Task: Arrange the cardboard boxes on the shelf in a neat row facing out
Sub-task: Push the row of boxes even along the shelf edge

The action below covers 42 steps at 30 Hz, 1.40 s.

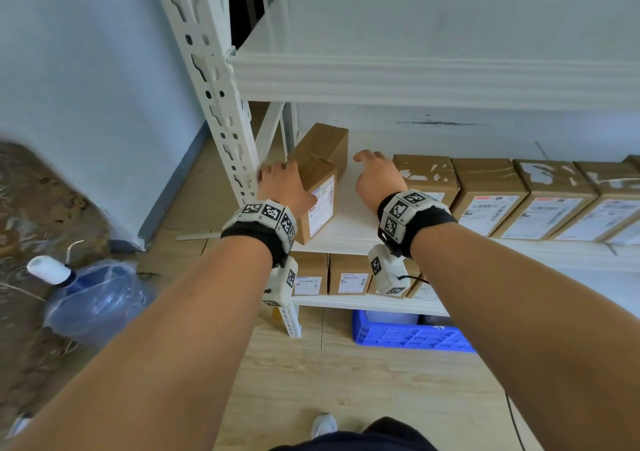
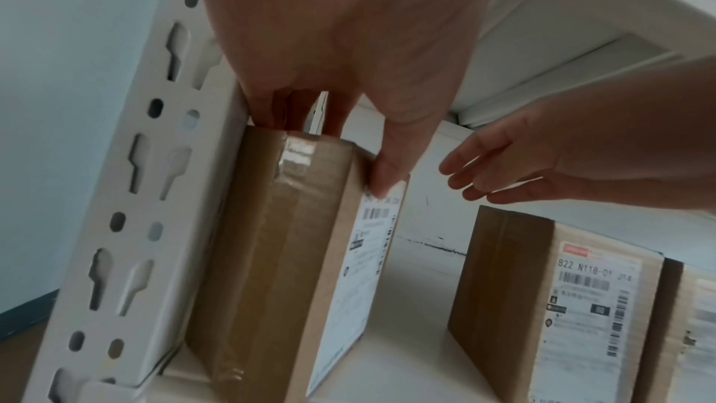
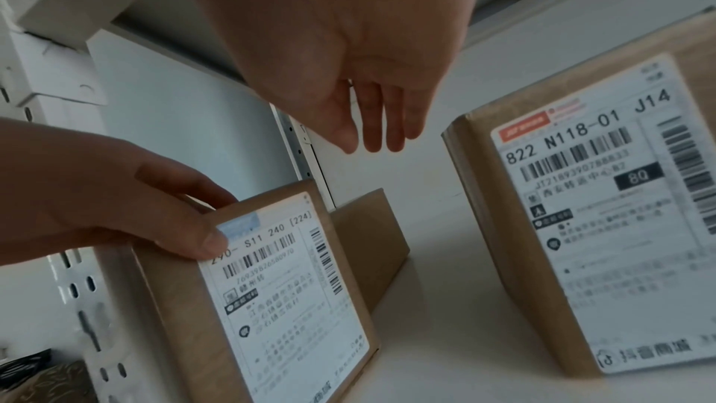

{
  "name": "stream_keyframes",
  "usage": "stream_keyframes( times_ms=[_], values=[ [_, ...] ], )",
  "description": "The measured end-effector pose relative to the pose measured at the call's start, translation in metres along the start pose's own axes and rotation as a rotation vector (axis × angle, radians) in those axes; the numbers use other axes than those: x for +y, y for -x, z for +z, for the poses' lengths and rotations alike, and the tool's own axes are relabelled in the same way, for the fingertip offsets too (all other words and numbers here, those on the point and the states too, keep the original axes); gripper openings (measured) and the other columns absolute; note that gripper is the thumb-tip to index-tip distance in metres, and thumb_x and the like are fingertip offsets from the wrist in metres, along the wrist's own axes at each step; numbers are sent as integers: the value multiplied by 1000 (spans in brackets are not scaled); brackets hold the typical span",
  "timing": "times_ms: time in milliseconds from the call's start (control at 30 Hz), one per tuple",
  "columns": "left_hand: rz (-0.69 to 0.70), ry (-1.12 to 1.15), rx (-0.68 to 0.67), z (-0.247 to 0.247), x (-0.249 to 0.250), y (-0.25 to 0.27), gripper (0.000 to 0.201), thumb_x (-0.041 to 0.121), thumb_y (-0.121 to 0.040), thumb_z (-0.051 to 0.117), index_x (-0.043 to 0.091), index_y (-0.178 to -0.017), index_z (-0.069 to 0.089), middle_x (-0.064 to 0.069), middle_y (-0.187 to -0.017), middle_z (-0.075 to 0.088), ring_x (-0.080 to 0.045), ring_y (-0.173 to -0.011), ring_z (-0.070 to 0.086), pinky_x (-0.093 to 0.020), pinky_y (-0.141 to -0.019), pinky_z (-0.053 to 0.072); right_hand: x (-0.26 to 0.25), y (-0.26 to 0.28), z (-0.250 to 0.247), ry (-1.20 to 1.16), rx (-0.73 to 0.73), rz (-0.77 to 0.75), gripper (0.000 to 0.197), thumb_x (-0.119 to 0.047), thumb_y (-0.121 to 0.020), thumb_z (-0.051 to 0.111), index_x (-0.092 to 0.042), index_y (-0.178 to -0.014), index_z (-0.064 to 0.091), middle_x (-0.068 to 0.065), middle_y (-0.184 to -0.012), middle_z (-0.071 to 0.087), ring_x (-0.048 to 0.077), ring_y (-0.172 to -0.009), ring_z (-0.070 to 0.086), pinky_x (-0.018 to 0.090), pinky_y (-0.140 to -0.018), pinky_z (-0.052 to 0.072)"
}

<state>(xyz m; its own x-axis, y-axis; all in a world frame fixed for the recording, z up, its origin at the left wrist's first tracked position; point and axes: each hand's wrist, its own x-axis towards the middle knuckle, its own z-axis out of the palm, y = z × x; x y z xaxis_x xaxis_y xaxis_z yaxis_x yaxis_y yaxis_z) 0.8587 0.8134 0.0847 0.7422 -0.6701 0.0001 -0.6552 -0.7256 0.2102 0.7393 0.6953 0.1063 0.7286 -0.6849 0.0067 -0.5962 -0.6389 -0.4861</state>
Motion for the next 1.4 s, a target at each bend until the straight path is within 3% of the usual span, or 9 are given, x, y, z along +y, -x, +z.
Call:
stream_keyframes(
  times_ms=[233,367,533,633,733,967,1067,1233,1400],
  values=[
    [19,85,-79,-11,10,10,71,24,-76,72,21,-140,41,-4,-143,43,-26,-133,37,-47,-111,33,7,-2,-13,-23,-24,-37,54,2,-88,42,-12,-140,41,12,-136,46,30,-122,47,36,-93,43],
    [71,183,-115,-9,20,19,68,13,-80,69,19,-141,40,-3,-143,43,-23,-132,38,-35,-107,37,11,3,-16,-29,-69,-67,55,-3,-87,45,-15,-140,42,10,-136,46,29,-124,46,37,-94,43],
    [159,241,-87,-6,33,27,63,2,-84,60,17,-142,42,-7,-144,43,-24,-134,39,-32,-111,32,16,8,-16,-12,-104,-109,52,-6,-85,47,-18,-136,49,9,-135,51,28,-123,50,37,-98,44],
    [159,198,-22,2,33,29,64,4,-84,57,24,-143,44,-5,-151,35,-25,-141,27,-35,-115,27,20,12,-16,21,-118,-136,48,-5,-85,47,-17,-131,55,9,-134,53,27,-123,50,36,-101,44],
    [141,175,22,8,35,32,66,4,-84,54,30,-143,43,-2,-151,32,-26,-141,22,-39,-114,31,22,13,-17,14,-94,-126,47,-4,-85,47,-18,-129,57,9,-136,51,27,-126,47,38,-104,42],
    [220,147,-39,14,50,20,69,-1,-89,48,30,-148,34,-4,-159,20,-28,-148,11,-44,-116,31,39,13,-31,25,47,70,54,2,-87,45,-15,-138,45,7,-144,41,26,-135,34,41,-107,35],
    [256,122,-25,18,56,16,69,-2,-91,46,28,-151,29,-7,-161,16,-28,-149,8,-44,-116,29,52,16,-37,63,22,131,58,-1,-87,48,-15,-142,41,9,-149,36,28,-139,30,43,-110,33],
    [274,135,-49,28,66,4,75,-5,-93,45,30,-154,19,-5,-164,2,-25,-151,-2,-44,-118,26,71,19,-31,85,-24,93,62,0,-85,50,-20,-143,40,2,-156,28,26,-146,18,43,-119,22],
    [313,166,-43,37,75,1,76,-6,-93,44,30,-154,17,-6,-164,0,-25,-151,-4,-39,-117,24,78,18,-26,62,50,74,62,6,-85,49,-20,-140,45,1,-154,32,24,-146,22,42,-118,23]
  ],
)
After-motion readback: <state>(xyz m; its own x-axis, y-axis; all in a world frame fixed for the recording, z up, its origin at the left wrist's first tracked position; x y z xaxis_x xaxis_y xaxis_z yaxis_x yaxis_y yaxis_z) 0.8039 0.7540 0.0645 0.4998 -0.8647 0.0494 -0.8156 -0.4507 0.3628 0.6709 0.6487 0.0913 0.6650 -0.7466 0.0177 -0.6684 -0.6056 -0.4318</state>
